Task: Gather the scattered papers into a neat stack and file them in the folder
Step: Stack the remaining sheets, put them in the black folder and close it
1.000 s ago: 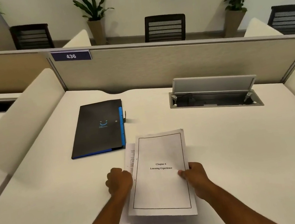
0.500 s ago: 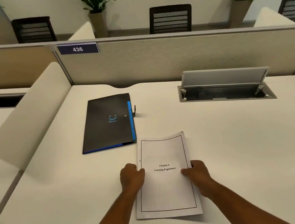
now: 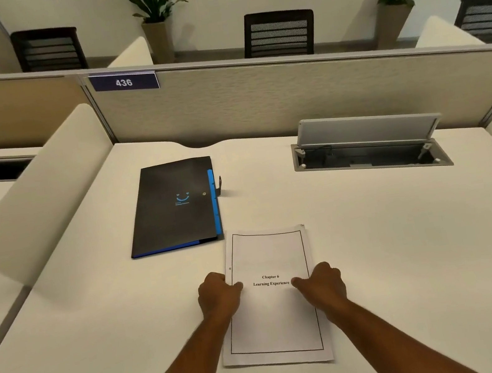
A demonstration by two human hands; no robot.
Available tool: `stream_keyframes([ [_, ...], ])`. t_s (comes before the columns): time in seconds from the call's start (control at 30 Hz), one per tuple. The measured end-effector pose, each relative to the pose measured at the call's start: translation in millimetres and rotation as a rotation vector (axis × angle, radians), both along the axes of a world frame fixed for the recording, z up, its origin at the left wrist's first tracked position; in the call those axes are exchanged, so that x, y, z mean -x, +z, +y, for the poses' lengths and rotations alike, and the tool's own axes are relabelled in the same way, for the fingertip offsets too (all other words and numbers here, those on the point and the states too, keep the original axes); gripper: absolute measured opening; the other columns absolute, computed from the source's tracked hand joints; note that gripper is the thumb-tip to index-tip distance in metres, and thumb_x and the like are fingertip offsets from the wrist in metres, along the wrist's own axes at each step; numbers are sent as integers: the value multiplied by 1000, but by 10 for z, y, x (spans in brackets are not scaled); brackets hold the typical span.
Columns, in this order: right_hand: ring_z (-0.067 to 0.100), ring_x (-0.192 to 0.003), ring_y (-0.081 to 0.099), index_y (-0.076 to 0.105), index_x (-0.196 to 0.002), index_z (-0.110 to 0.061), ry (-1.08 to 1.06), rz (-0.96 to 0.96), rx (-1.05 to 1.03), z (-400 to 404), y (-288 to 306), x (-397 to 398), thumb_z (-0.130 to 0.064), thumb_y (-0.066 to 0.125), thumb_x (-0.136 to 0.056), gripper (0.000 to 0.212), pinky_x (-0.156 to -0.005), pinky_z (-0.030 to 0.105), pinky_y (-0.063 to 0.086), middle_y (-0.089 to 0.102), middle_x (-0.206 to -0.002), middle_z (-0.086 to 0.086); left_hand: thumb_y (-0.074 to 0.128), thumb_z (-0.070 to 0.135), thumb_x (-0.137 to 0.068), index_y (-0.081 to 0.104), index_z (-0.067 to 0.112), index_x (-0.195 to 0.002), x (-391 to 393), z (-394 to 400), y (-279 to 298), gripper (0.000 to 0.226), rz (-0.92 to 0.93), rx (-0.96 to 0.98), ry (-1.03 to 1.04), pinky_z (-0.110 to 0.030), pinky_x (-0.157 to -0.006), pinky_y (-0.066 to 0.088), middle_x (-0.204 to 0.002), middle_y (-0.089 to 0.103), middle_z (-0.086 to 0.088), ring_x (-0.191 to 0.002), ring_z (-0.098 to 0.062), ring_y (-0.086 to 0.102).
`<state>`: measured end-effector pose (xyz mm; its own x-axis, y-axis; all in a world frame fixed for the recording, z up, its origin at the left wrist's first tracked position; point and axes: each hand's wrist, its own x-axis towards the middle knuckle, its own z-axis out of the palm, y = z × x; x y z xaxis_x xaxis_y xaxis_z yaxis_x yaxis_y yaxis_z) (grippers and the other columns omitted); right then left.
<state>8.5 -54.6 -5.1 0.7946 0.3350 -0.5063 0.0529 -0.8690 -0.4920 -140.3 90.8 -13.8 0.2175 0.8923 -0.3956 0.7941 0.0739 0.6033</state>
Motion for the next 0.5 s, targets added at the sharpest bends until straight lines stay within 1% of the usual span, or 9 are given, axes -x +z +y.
stream_keyframes([
  [0.07,32,-103,64,56,-113,-7,-34,15,-16,10,10,-36,-38,74,-79,49,-85,35,53,61,-114,10,82,27,-75,64,7,-110,-27,24,-26,44,-10,66,40,-27,-74,48,-107,69,-9,-96,-26,65],
  [0.1,29,-94,64,57,-107,-7,-43,24,-36,11,12,-57,-33,74,-79,42,-78,32,51,62,-105,8,82,24,-75,64,6,-111,-37,40,-39,44,-16,99,59,-29,-77,50,-108,70,-11,-97,-28,66],
  [0.17,24,-70,57,57,-85,-9,-64,56,-110,-8,7,-95,-22,73,-76,22,-64,28,43,59,-83,4,81,19,-75,66,5,-107,-54,55,-73,38,-37,142,75,-33,-83,55,-105,71,-13,-95,-30,67],
  [0.23,22,-60,55,56,-75,-9,-94,104,-176,-40,2,-116,-15,72,-73,17,-56,25,40,61,-74,4,78,18,-77,68,6,-103,-78,32,-102,31,-34,124,62,-38,-88,55,-106,70,-13,-96,-31,65],
  [0.27,23,-61,59,60,-76,-5,-111,125,-194,-56,2,-125,-13,73,-72,16,-56,25,42,66,-75,5,77,18,-78,66,7,-108,-93,5,-108,33,-7,90,51,-37,-89,53,-110,67,-13,-101,-31,63],
  [0.33,27,-71,66,66,-83,-2,-120,159,-214,-82,-7,-145,-11,76,-71,18,-63,30,49,71,-83,8,75,18,-81,60,11,-118,-125,-72,-102,41,46,9,47,-35,-87,49,-120,57,-14,-110,-32,54],
  [0.4,27,-77,62,62,-83,-5,-112,186,-219,-85,-17,-150,-13,79,-70,22,-69,31,49,66,-89,8,75,15,-82,57,14,-121,-141,-145,-83,43,61,-55,39,-36,-85,49,-120,52,-15,-110,-32,51],
  [0.43,27,-85,64,63,-90,-7,-100,190,-209,-69,-23,-134,-15,81,-70,28,-75,33,52,65,-98,9,75,13,-81,56,14,-121,-136,-164,-83,44,58,-74,29,-37,-85,50,-119,52,-15,-109,-31,52],
  [0.5,31,-108,63,61,-117,-10,-81,161,-162,-29,-4,-80,-22,83,-72,51,-91,39,56,61,-119,9,78,13,-78,57,12,-120,-104,-163,-102,47,38,-91,-2,-37,-86,53,-116,53,-15,-104,-30,56],
])
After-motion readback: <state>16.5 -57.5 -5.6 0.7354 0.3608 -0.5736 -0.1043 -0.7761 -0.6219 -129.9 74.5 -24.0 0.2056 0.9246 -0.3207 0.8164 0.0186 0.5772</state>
